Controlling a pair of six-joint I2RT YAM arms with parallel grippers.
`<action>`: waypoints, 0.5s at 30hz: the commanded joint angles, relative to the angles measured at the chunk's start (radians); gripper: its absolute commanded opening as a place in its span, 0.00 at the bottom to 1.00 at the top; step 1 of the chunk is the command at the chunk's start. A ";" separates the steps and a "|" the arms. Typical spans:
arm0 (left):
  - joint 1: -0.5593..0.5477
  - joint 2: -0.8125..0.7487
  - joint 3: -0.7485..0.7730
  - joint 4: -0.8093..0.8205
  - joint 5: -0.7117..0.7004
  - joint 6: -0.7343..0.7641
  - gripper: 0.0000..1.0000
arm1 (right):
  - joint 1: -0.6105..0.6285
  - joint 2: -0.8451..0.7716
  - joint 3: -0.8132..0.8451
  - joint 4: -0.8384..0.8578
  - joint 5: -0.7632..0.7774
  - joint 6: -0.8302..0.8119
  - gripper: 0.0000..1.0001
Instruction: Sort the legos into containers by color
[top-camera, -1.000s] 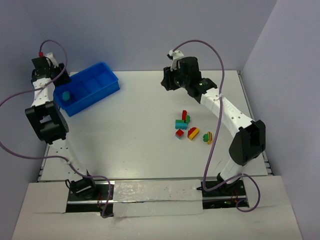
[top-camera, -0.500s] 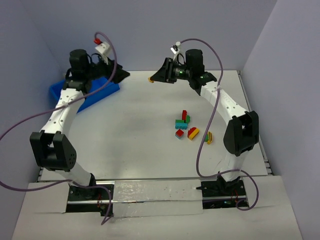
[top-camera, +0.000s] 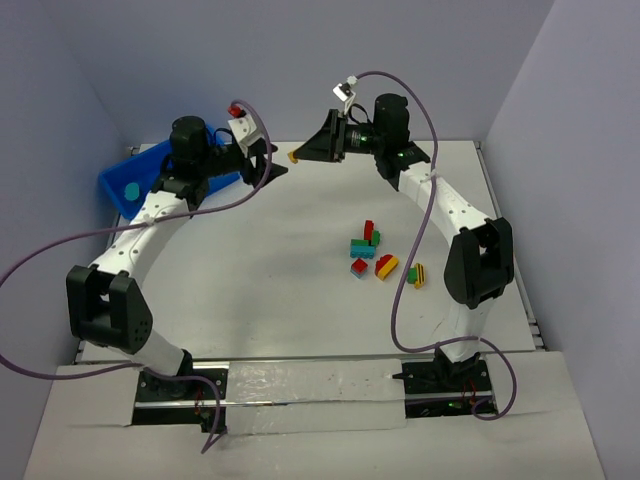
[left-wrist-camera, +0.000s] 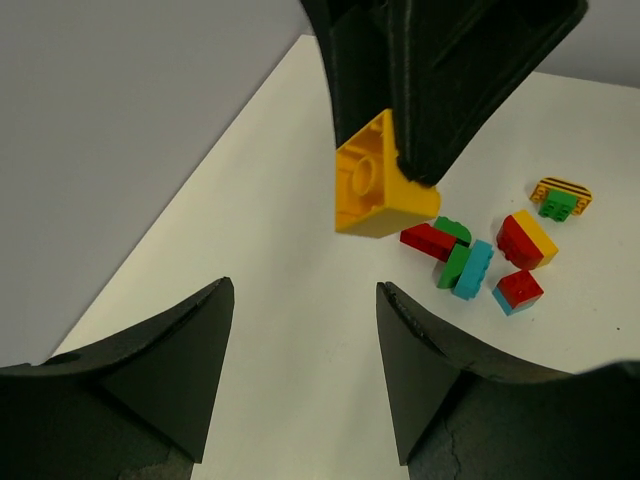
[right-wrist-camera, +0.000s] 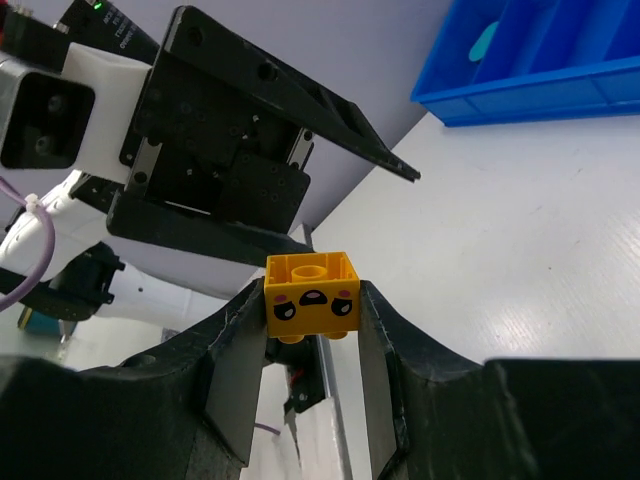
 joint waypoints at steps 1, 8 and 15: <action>-0.037 -0.060 0.010 0.082 0.038 0.055 0.68 | 0.007 -0.035 -0.006 0.056 -0.054 0.006 0.00; -0.067 -0.070 0.009 0.123 0.021 0.033 0.68 | 0.008 -0.031 -0.003 0.055 -0.060 0.005 0.00; -0.098 -0.069 0.005 0.100 -0.015 0.087 0.59 | 0.008 -0.021 0.006 0.065 -0.073 0.014 0.00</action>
